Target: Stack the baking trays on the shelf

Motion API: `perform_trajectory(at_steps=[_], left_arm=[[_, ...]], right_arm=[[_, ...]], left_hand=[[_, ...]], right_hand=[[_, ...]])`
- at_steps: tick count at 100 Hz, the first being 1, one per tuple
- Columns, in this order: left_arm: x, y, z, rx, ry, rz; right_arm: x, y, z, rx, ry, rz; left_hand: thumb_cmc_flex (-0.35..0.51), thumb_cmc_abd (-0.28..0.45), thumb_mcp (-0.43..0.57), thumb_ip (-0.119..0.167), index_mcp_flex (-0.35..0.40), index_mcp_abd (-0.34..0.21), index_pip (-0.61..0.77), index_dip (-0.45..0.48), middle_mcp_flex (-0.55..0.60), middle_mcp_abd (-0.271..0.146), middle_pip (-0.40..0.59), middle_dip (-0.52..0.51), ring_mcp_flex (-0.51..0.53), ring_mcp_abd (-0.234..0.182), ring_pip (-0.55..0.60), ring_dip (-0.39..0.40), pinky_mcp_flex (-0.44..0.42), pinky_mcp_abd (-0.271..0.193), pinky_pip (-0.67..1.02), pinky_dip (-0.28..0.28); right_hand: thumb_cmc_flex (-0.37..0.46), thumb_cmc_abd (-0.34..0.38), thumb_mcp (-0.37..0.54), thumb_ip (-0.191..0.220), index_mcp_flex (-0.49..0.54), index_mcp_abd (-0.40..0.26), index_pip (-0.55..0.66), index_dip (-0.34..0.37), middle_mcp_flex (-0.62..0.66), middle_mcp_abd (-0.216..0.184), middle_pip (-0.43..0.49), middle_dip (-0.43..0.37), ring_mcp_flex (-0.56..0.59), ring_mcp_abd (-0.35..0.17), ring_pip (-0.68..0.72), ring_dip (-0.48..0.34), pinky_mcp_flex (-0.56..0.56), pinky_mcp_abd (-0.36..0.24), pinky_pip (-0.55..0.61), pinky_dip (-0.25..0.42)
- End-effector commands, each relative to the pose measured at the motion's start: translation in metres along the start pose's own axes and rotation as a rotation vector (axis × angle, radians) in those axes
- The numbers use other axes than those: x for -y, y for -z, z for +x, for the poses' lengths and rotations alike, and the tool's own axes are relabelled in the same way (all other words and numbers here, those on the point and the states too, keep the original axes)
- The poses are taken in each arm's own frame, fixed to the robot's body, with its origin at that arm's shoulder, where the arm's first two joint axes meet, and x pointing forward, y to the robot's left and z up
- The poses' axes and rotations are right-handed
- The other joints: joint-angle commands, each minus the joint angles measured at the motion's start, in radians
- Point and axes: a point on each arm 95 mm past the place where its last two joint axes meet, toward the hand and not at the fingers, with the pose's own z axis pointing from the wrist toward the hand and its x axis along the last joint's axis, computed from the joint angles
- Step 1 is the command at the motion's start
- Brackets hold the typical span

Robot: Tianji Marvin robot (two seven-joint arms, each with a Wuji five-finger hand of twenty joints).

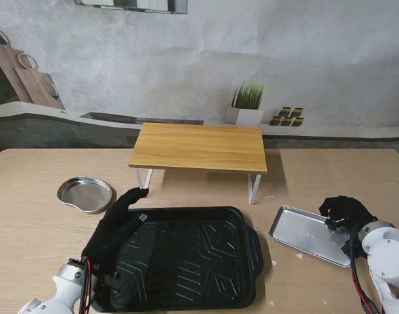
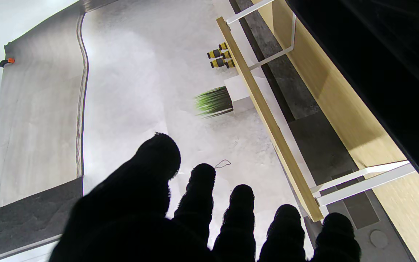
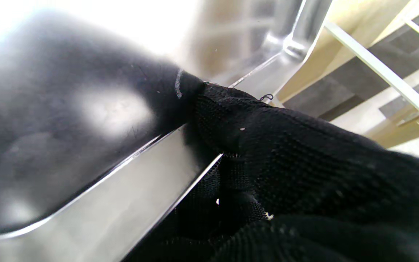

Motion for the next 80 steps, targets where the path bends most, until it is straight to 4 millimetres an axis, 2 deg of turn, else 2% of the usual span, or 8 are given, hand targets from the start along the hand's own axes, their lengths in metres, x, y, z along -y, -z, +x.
perform_trajectory(at_steps=[1,52,80], left_arm=[[-0.002,0.001,0.003,-0.007,0.005,-0.014],[-0.001,0.002,0.003,-0.014,0.008,-0.012],[-0.001,0.003,0.004,-0.016,0.010,-0.014]], right_arm=[[0.001,0.006,0.004,-0.008,-0.019,0.002],[-0.017,0.033,0.028,-0.099,-0.170,-0.016],[-0.015,0.049,0.053,-0.201,-0.256,0.047]], left_hand=[[0.007,0.011,-0.011,-0.008,0.013,-0.009,0.007,0.007,-0.001,0.003,0.022,0.010,-0.023,-0.014,0.003,0.012,-0.002,-0.013,-0.013,0.010],[0.007,0.011,-0.013,-0.008,0.013,-0.010,0.007,0.007,0.000,0.002,0.022,0.010,-0.022,-0.015,0.003,0.012,-0.002,-0.014,-0.013,0.010],[0.007,0.010,-0.012,-0.008,0.014,-0.010,0.007,0.007,-0.001,0.003,0.021,0.010,-0.023,-0.014,0.003,0.013,-0.002,-0.014,-0.013,0.010]], right_hand=[[0.200,0.240,0.242,0.084,0.425,-0.212,0.241,0.119,0.099,-0.003,0.059,-0.009,0.173,-0.023,0.159,0.033,-0.006,0.033,0.052,-0.017],[0.203,0.228,0.249,0.076,0.434,-0.197,0.228,0.138,0.099,0.011,0.060,-0.009,0.171,-0.007,0.164,0.031,-0.013,0.043,0.057,-0.015],[0.208,0.215,0.255,0.070,0.436,-0.184,0.224,0.143,0.096,0.027,0.061,-0.008,0.162,0.008,0.169,0.027,-0.027,0.053,0.061,-0.013]])
